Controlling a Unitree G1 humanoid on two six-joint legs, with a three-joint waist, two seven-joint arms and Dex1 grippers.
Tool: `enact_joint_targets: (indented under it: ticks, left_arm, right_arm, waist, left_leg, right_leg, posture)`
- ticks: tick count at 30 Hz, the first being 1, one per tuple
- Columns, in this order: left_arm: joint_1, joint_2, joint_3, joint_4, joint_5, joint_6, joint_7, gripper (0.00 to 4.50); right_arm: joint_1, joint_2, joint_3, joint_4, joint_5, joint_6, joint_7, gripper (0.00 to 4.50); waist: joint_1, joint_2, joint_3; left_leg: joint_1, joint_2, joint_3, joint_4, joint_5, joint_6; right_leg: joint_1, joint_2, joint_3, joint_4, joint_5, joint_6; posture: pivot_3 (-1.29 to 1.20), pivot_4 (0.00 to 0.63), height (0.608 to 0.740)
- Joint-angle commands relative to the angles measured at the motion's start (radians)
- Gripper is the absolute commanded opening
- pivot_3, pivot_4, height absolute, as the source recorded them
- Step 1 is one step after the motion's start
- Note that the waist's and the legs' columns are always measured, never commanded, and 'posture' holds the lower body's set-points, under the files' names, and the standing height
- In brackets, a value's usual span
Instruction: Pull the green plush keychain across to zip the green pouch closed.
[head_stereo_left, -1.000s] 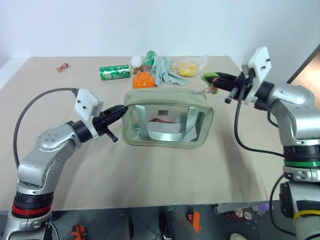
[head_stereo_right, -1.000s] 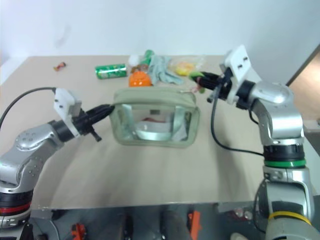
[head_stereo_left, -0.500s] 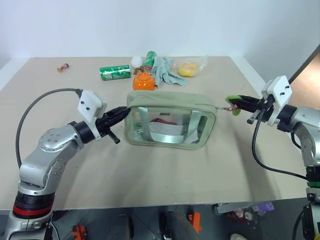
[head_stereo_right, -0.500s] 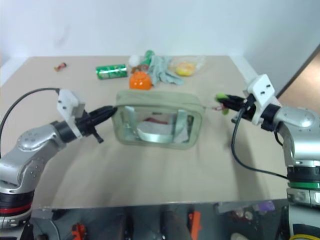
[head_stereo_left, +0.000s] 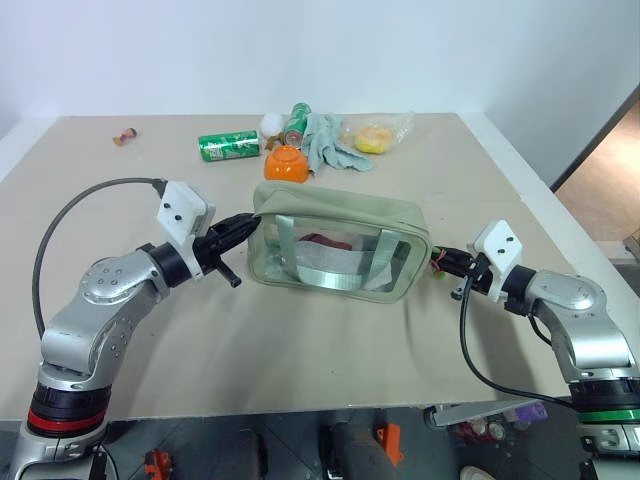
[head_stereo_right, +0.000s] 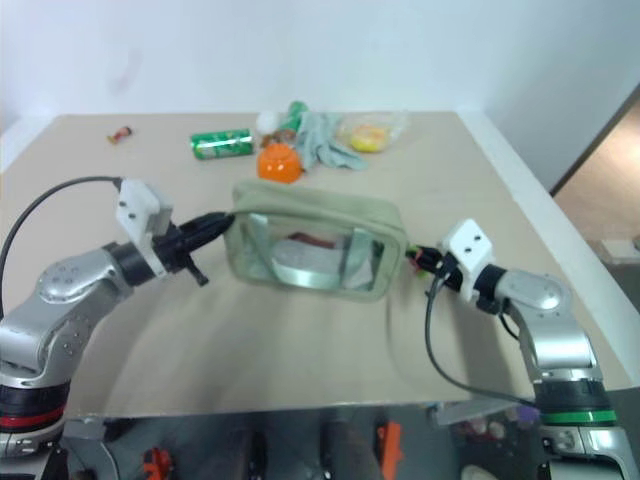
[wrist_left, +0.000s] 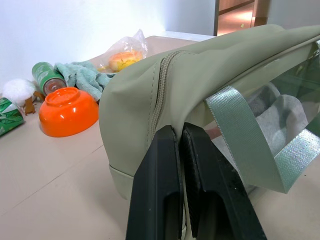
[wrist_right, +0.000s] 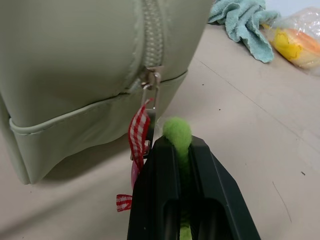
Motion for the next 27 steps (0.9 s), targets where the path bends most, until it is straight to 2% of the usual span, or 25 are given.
enact_joint_targets:
  ticks: [1,7,10,11,17,22,24,27]
  left_arm:
    - [-0.003,0.009,0.023,-0.031,0.006,-0.008,0.007,0.0]
    - [0.008,0.013,0.017,-0.029,0.011,-0.012,-0.002,0.0]
    - [0.014,0.015,0.028,-0.034,-0.011,0.002,-0.012,0.0]
    - [0.018,0.02,0.037,-0.035,-0.025,0.006,-0.022,0.0]
    - [0.001,0.046,0.097,-0.016,-0.075,0.009,-0.054,2.02]
    - [0.014,0.076,0.165,-0.002,-0.115,0.009,-0.083,3.74]
    - [0.037,0.093,0.209,0.009,-0.126,0.015,-0.08,4.47]
    - [0.106,0.113,0.248,0.019,-0.108,0.008,-0.08,4.49]
  right_arm:
    - [0.018,0.002,0.012,0.028,-0.048,-0.061,-0.017,0.03]
    - [0.0,0.028,-0.001,0.047,-0.039,-0.096,-0.029,0.03]
    - [-0.025,0.028,-0.024,0.024,0.036,-0.012,0.005,0.03]
    - [-0.034,0.023,-0.038,0.008,0.072,0.023,0.021,0.72]
    - [-0.051,-0.021,-0.144,-0.071,0.219,0.187,0.044,2.74]
    - [0.004,-0.089,-0.233,-0.104,0.279,0.273,0.064,4.48]
    - [0.063,-0.125,-0.266,-0.118,0.295,0.3,0.096,4.5]
    - [0.175,-0.156,-0.298,-0.161,0.307,0.318,0.139,4.5]
  waist:
    - [0.0,0.0,0.0]
    - [0.0,0.0,0.0]
    - [0.0,0.0,0.0]
    - [0.0,0.0,0.0]
    - [0.001,0.0,0.0]
    - [0.001,0.0,0.0]
    - [0.001,0.0,0.0]
    - [0.001,0.0,0.0]
  left_leg:
    - [0.0,0.0,0.0,0.0,0.0,0.0]
    - [0.0,0.0,0.0,0.0,0.0,0.0]
    - [0.001,0.0,0.0,0.0,0.0,0.0]
    - [0.001,0.0,0.0,0.0,0.0,0.0]
    - [0.0,0.0,0.0,0.0,0.0,0.0]
    - [0.0,0.0,0.0,0.0,0.0,0.0]
    - [0.0,0.0,0.0,0.0,0.0,0.0]
    - [0.0,0.0,0.0,0.0,0.0,0.0]
  right_leg:
    - [0.0,0.0,0.0,0.0,0.0,0.0]
    - [0.0,0.0,0.0,0.0,0.0,0.0]
    - [0.0,0.0,0.0,0.0,0.0,0.0]
    - [0.001,0.0,0.0,0.0,0.0,0.0]
    - [0.0,0.0,0.0,0.0,0.0,0.0]
    - [0.0,0.0,0.0,0.0,0.0,0.0]
    - [0.0,0.0,0.0,0.0,0.0,0.0]
    - [0.0,0.0,-0.001,0.0,-0.001,-0.001]
  posture:
    - [0.0,0.15,0.74]
    - [0.0,0.15,0.74]
    - [0.0,0.15,0.74]
    - [0.0,0.15,0.74]
    - [0.0,0.15,0.74]
    - [0.0,0.15,0.74]
    - [0.0,0.15,0.74]
    - [0.0,0.15,0.74]
